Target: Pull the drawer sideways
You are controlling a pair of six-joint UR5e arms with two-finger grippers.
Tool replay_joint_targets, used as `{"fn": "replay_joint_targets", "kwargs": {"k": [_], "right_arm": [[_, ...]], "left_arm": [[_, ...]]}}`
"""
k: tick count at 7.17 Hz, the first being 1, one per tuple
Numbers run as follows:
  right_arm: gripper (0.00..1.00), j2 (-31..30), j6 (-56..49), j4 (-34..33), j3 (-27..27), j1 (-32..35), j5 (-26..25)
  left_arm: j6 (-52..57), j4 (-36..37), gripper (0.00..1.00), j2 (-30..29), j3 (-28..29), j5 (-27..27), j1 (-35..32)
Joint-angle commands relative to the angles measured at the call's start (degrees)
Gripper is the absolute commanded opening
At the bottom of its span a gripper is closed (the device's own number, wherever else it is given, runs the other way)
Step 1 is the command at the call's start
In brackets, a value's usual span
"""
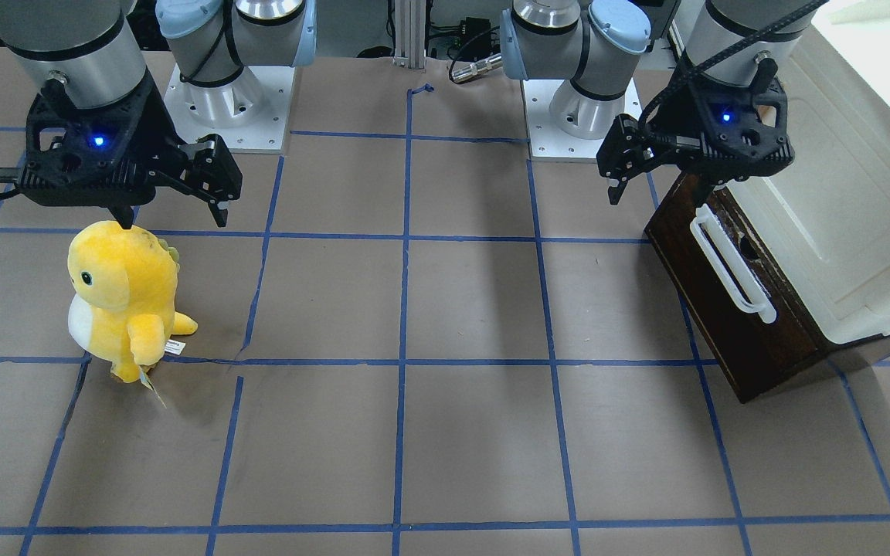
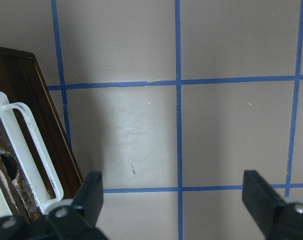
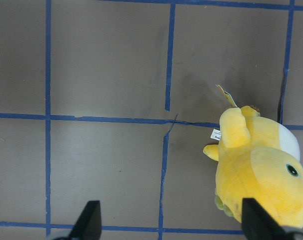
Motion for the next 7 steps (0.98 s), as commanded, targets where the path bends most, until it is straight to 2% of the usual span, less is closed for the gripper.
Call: {"fn": "replay_joint_targets", "kwargs": {"k": [1, 7], "right_arm": [[1.0, 0.0, 0.1, 0.0, 0.0, 0.0, -0.1], [1.0, 0.0, 0.1, 0.0, 0.0, 0.0, 0.0]], "left_arm": [[0.0, 0.0, 1.0, 0.0, 0.0, -0.1, 0.0], [-0.1, -0.2, 1.0, -0.1, 0.0, 0.1, 0.0]]}}
